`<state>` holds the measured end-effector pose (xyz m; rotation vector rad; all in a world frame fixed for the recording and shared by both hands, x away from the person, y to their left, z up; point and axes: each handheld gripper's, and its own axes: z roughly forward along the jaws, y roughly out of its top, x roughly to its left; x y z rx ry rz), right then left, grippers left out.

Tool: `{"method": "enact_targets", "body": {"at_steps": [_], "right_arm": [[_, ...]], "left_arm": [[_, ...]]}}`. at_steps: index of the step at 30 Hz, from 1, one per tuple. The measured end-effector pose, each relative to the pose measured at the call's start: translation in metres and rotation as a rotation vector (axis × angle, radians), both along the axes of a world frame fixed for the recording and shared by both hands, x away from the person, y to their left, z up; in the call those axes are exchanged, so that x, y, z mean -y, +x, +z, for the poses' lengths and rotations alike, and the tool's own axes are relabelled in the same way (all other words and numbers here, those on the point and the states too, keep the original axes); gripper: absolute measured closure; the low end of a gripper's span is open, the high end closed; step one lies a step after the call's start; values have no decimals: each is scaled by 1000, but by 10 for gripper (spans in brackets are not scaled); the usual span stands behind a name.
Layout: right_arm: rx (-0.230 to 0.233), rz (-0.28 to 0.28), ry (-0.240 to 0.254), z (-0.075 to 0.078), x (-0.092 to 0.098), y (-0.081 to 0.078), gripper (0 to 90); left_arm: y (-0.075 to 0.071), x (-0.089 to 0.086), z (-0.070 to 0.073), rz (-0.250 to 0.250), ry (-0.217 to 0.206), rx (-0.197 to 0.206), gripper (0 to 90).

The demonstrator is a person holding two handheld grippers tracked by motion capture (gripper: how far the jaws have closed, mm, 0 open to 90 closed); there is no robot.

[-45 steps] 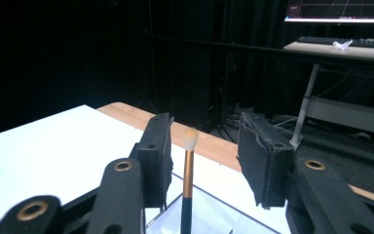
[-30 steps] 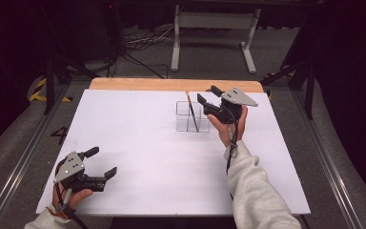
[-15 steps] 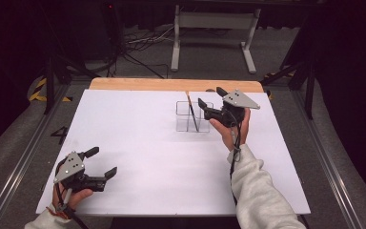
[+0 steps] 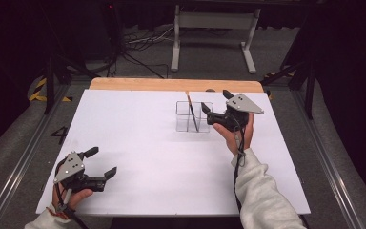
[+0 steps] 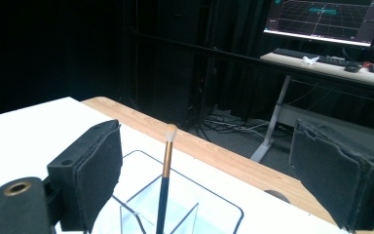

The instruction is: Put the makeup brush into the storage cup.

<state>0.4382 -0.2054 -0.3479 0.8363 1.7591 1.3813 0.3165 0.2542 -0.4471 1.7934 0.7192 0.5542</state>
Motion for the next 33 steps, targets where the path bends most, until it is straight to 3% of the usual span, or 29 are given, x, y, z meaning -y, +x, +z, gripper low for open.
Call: {"method": "enact_targets", "body": {"at_steps": [30,33], "right_arm": [[6,8,-52,-8,25,-28,133],[6,5,-33,-9,31,-32,128]], "left_arm": [[-1,1,0,-1,-1,9,24],[-1,2,0,-2,9,11,24]]}}
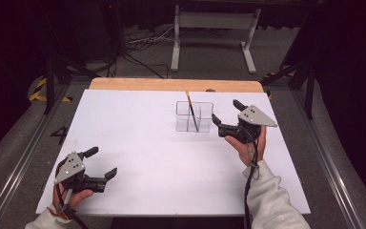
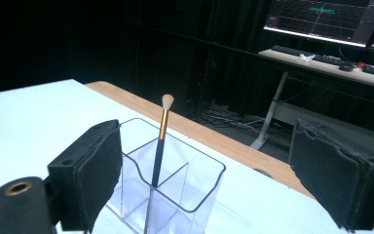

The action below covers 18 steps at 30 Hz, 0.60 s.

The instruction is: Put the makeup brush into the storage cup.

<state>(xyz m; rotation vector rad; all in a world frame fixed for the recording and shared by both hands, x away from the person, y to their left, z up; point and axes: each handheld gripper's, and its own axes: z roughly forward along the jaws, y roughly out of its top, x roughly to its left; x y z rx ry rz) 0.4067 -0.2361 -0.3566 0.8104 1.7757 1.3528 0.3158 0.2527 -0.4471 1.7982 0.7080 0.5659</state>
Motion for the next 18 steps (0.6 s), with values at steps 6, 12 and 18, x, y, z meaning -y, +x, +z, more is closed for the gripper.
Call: {"method": "enact_targets", "body": {"at_steps": [6,12,18], "right_arm": [[-5,-10,-7,-2,7,-5,123],[-12,-11,-49,-8,12,-11,124],[-12,-5,-60,-9,18,-18,124]], "left_arm": [[0,0,0,2,1,1,24],[0,1,-1,4,0,-2,24],[0,2,-1,8,10,-6,27]]}}
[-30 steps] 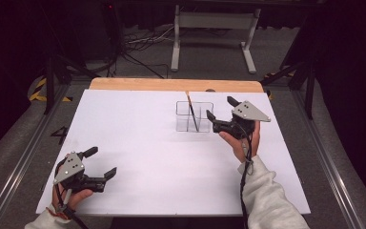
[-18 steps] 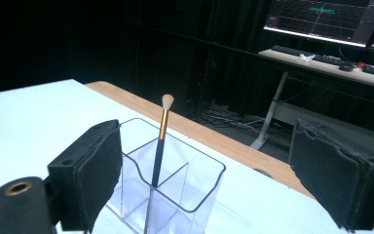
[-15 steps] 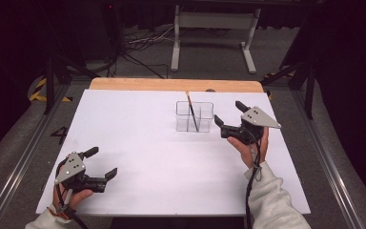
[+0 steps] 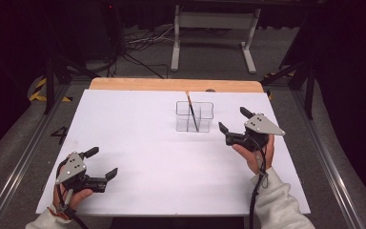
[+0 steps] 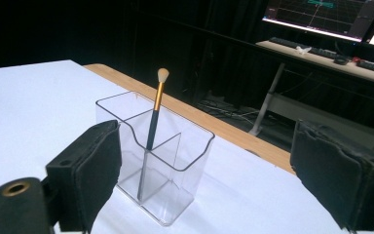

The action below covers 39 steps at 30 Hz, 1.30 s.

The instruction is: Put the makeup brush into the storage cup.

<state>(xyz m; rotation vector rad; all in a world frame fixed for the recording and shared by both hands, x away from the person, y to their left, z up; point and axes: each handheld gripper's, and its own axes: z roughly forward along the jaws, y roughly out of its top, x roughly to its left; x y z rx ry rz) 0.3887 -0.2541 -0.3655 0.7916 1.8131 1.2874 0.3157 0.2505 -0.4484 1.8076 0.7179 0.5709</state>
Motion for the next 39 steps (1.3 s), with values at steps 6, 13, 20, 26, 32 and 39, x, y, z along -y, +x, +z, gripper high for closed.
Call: {"method": "enact_targets", "body": {"at_steps": [6,13,20,26,32,39], "right_arm": [[3,5,-8,-2,4,-6,126],[-8,0,-11,-5,9,-10,126],[-16,-13,-18,-8,15,-15,127],[-13,-8,-51,-12,15,-21,128],[-17,-6,-79,-18,15,-26,128],[-21,-8,-107,-26,17,-31,109]], "left_arm": [[0,0,0,0,0,1,27],[0,0,0,-3,8,1,29],[0,0,0,-4,10,2,29],[0,1,0,-3,9,3,31],[0,2,-1,-3,20,3,31],[0,2,0,-2,24,3,31]]}}
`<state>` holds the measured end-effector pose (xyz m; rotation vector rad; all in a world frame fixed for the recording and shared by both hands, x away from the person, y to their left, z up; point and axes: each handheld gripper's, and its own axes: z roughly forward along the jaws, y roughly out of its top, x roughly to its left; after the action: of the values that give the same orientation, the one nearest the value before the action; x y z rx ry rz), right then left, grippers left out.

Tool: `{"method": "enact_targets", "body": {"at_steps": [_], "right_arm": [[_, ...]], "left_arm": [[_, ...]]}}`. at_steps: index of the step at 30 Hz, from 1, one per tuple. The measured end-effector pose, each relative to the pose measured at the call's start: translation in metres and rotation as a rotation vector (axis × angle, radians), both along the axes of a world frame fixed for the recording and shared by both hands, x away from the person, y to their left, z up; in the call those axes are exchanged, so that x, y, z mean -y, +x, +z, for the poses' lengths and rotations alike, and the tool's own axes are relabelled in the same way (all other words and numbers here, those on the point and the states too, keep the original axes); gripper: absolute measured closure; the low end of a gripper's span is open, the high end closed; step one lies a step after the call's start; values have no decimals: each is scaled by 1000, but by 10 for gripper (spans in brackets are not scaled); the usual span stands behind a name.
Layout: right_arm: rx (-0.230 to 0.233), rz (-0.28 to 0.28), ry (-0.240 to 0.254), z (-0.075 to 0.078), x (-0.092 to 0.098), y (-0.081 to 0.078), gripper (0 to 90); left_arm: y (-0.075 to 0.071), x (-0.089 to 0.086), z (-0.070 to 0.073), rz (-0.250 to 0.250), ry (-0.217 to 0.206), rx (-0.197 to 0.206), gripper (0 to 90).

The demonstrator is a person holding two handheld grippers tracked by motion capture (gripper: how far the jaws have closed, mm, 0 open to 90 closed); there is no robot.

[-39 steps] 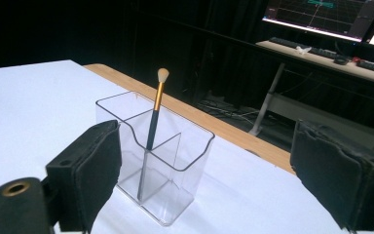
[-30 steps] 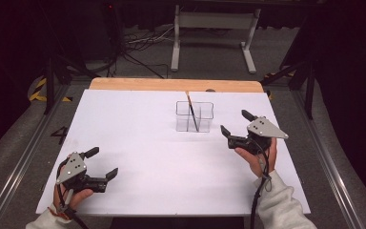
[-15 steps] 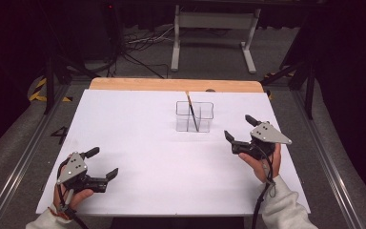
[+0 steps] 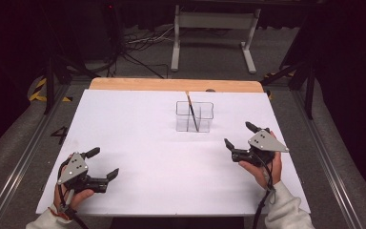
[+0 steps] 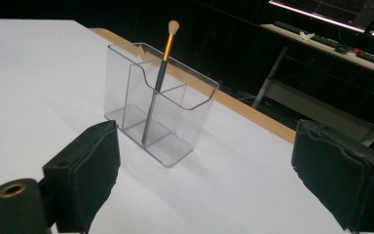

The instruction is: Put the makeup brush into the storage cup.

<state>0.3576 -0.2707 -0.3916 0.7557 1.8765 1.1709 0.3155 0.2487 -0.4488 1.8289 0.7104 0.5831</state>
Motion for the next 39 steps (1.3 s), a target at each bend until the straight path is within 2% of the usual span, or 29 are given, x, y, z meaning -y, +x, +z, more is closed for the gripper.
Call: {"method": "enact_targets", "body": {"at_steps": [4,10,12,15,18,27,39], "right_arm": [[0,-8,-22,-5,4,-4,96],[-4,9,-16,-10,10,-10,86],[-8,5,-29,-12,12,-12,84],[-7,2,-26,-15,17,-16,80],[-4,-14,-2,-18,23,-19,77],[-24,-18,-2,-27,34,-27,75],[-15,-19,6,-34,45,-39,72]], "left_arm": [[0,0,0,0,-3,1,32],[0,0,0,-1,2,0,33],[0,1,0,-1,0,-1,33],[0,2,-1,-3,5,-2,33],[0,2,-1,-2,0,-5,33],[0,1,-1,0,9,-6,34],[2,2,-1,-2,3,-7,34]]}}
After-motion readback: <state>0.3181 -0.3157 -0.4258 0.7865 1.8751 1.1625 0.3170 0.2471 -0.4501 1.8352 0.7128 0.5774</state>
